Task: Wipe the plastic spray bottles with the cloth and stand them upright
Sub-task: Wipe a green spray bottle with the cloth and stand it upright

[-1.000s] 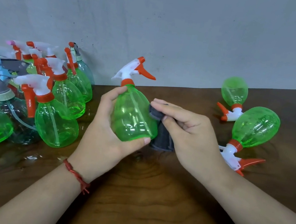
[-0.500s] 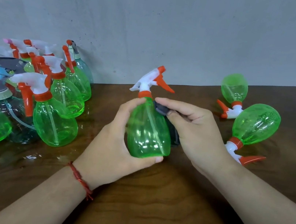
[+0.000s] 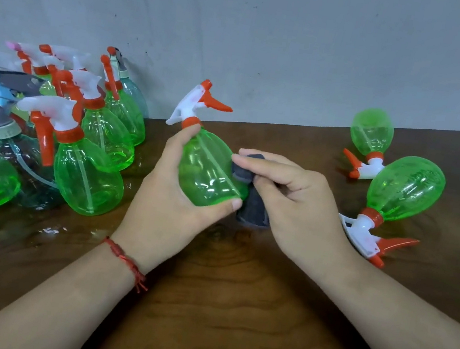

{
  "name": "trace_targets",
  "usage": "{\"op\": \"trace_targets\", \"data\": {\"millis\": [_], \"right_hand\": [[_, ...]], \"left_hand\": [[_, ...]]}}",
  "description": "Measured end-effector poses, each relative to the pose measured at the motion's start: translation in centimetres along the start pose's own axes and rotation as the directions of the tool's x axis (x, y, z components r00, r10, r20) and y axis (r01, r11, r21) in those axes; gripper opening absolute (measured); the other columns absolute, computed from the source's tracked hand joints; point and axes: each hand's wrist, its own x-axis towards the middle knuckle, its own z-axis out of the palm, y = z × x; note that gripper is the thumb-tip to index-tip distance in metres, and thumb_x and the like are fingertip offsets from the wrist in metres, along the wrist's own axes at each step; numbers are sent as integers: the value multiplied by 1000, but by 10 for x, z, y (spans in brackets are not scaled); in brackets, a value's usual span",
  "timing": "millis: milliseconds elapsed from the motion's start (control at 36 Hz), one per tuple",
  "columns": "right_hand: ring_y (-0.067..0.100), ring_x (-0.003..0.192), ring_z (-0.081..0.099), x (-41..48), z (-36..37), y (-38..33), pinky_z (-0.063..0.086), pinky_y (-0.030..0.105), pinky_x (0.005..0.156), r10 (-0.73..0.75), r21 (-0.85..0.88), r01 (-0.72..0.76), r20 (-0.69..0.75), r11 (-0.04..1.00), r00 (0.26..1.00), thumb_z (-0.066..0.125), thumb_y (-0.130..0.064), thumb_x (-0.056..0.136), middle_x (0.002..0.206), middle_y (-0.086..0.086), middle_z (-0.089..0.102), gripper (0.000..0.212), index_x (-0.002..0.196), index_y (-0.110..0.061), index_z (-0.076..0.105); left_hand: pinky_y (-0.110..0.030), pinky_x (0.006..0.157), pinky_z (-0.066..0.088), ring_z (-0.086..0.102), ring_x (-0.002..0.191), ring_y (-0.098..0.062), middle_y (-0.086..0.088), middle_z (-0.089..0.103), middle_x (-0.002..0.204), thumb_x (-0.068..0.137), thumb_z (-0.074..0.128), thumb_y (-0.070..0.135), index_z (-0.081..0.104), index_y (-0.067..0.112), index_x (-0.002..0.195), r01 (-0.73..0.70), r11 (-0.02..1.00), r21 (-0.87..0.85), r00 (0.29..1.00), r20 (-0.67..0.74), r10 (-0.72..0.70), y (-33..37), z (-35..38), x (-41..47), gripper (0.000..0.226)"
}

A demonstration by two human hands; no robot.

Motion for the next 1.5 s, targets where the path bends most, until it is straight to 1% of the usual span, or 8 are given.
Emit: {"op": "trace_targets", "data": {"millis": [250, 444, 611, 722, 889, 1056, 1278, 1500], "right_hand": [[17, 120, 72, 15, -10, -3, 54, 42, 110, 230, 426, -194, -35, 884, 973, 58, -2, 106, 123, -2, 79, 32, 126, -18, 76], [17, 118, 73, 16, -12, 2, 55, 42, 110, 256, 407, -221, -33, 886, 966, 57, 0, 106, 120, 0, 79, 31, 127, -15, 76], [14, 118, 73, 15, -12, 4, 55, 39, 110, 197, 367, -182, -4, 912, 980, 56, 3, 106, 119, -2, 80, 33, 124, -14, 77], [5, 121, 70, 12, -12, 1, 51, 20, 106, 55, 210, -54, 1, 976, 998, 54, 12, 102, 122, -3, 78, 38, 121, -11, 79], [9, 127, 64, 2, 1, 4, 46, 23, 113, -66, -16, 66, 37, 998, 997, 56, 10, 100, 131, -7, 71, 43, 118, -18, 82], [5, 125, 65, -3, 2, 0, 49, 24, 111, -80, -29, 82, 70, 996, 994, 59, 6, 102, 131, -10, 71, 39, 117, -20, 83], [5, 123, 69, 6, -3, 4, 52, 31, 112, 63, 185, -60, -9, 981, 998, 55, 8, 103, 124, -8, 77, 42, 121, -21, 79], [13, 112, 75, 11, -11, 2, 59, 25, 91, 188, 401, -154, -48, 903, 981, 59, 2, 105, 116, -2, 80, 29, 124, -12, 77]], "left_hand": [[-50, 118, 48, 55, 144, -21, 7, 50, 158, 74, 100, 26, 32, 29, 163, -64, 966, -251, 969, 214, 120, 13, 8, -11, 112], [-43, 123, 43, 50, 147, -18, 13, 45, 158, 70, 100, 36, 33, 38, 165, -146, 988, -53, 942, 298, 155, 6, 4, -8, 117], [-42, 117, 48, 56, 142, -16, 14, 54, 153, 69, 100, 20, 34, 32, 161, -116, 987, -112, 937, 318, 146, 5, 5, -9, 114], [-44, 119, 47, 55, 144, -15, 11, 50, 158, 70, 100, 23, 33, 32, 164, -129, 989, -76, 966, 216, 143, 3, 3, -6, 116], [-37, 114, 52, 64, 131, -4, 11, 61, 148, 69, 101, 42, 37, 37, 160, 5, 997, -81, 1000, -12, -6, -9, 1, 2, 111], [-41, 114, 51, 64, 129, -4, 13, 65, 144, 63, 98, 59, 36, 41, 159, 89, 992, -93, 991, -89, -97, -11, -1, 5, 116], [-28, 105, 56, 67, 126, -10, 14, 62, 141, 71, 99, 7, 38, 31, 158, -24, 992, -125, 993, 108, 37, 4, 2, -5, 108], [-43, 113, 53, 62, 135, -19, 12, 55, 149, 72, 99, 22, 28, 35, 159, -35, 989, -142, 923, 376, 87, 6, 7, -13, 114]]}}
